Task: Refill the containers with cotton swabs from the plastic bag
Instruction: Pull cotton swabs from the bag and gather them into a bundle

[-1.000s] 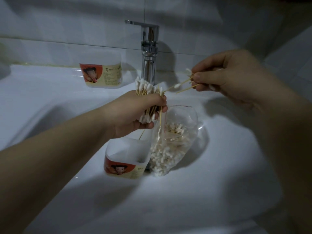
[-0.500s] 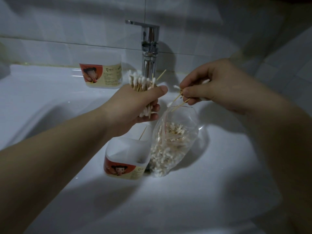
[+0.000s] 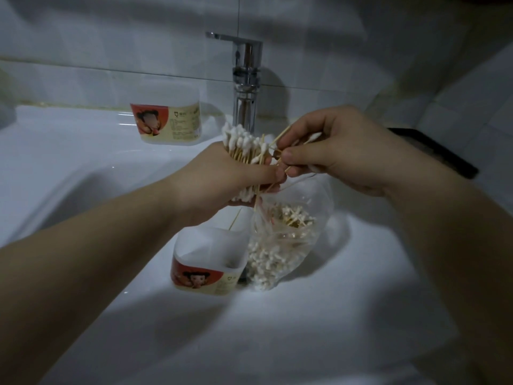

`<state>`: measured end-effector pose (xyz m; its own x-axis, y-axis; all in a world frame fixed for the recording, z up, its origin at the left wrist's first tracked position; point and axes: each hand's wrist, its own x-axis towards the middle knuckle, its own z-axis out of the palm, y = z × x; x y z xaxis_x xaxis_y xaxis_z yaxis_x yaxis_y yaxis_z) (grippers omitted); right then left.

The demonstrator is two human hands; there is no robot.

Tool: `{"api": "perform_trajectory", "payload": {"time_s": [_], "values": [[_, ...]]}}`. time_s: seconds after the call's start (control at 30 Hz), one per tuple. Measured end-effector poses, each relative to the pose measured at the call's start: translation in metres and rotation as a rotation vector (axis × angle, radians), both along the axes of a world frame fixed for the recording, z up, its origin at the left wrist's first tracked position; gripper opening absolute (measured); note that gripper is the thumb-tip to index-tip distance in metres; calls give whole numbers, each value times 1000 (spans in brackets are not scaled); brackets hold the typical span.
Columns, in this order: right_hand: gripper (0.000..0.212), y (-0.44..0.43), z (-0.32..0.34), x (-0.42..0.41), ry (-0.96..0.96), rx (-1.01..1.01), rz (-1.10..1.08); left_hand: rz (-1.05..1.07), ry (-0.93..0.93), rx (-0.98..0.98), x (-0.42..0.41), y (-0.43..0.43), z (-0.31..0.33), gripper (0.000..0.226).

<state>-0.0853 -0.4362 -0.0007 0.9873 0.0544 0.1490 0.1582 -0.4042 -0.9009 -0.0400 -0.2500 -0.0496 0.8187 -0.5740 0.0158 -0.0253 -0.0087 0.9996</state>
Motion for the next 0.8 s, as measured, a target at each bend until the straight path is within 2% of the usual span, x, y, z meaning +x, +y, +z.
{"api": "perform_trajectory", "payload": {"time_s": [0.13, 0.27, 0.37, 0.53, 0.8], "values": [[14, -2, 1, 0, -21, -60, -46, -17, -13, 36, -2, 1, 3, 15], [18, -10, 5, 2, -63, 15, -125, 21, -29, 52, -2, 2, 4, 12], [18, -13, 6, 2, -52, 64, -126, 60, -30, 48, -2, 2, 5, 16], [15, -10, 2, 2, -64, -17, -107, 34, 7, 31, -3, 1, 4, 19], [16, -15, 5, 6, -161, 69, -214, 59, 49, -4, -7, 1, 9, 19]]}}
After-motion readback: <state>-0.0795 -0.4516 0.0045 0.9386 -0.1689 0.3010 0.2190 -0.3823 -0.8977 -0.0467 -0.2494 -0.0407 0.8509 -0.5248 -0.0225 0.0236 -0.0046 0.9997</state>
